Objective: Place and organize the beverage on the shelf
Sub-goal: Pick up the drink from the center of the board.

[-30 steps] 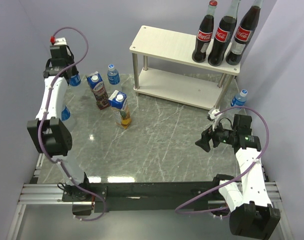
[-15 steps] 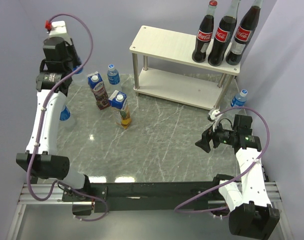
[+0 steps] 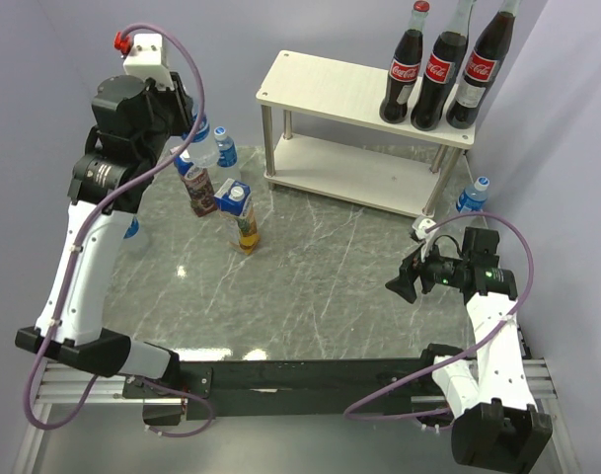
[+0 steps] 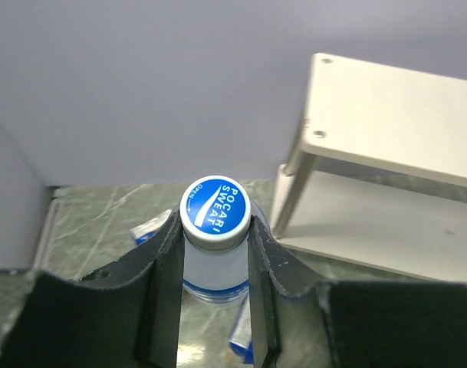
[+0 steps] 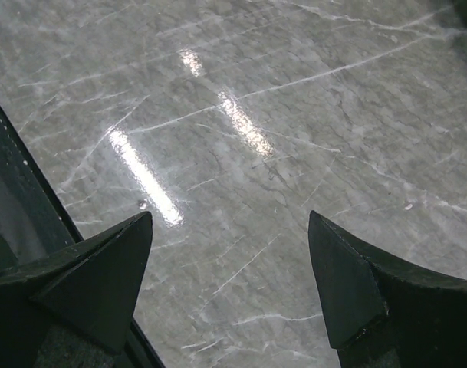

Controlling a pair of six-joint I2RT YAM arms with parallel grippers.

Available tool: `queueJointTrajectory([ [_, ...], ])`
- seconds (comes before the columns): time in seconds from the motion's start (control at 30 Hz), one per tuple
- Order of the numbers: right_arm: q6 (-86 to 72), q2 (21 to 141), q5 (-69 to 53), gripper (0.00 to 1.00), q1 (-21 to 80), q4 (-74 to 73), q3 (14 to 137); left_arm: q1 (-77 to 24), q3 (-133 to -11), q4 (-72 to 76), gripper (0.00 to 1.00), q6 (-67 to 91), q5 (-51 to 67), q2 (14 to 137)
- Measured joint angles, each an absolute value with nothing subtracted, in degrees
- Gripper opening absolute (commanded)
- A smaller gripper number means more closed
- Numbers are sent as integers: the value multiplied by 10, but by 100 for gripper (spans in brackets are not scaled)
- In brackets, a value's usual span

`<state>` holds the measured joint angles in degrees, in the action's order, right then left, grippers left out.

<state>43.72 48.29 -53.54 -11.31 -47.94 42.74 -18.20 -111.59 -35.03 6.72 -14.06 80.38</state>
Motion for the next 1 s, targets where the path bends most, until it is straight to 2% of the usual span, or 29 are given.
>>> queueJointTrajectory([
  [0.3, 506, 449, -591, 88, -109, -503, 427, -268, -1124, -367, 0, 107, -74, 797],
  [0.43, 486, 418, -590, 89, -56, -460, 423, -321, -1125, -380, 0, 126, -43, 802],
  [0.6, 419, 415, -570, 87, 26, -391, 441, -398, -1107, -373, 0, 145, -23, 805],
  [0.8, 294, 482, -536, 86, 123, -325, 566, -485, -1103, -368, 0, 156, -18, 840],
  [1.0, 154, 465, -457, 86, 192, -246, 578, -543, -1107, -363, 0, 156, -30, 892],
])
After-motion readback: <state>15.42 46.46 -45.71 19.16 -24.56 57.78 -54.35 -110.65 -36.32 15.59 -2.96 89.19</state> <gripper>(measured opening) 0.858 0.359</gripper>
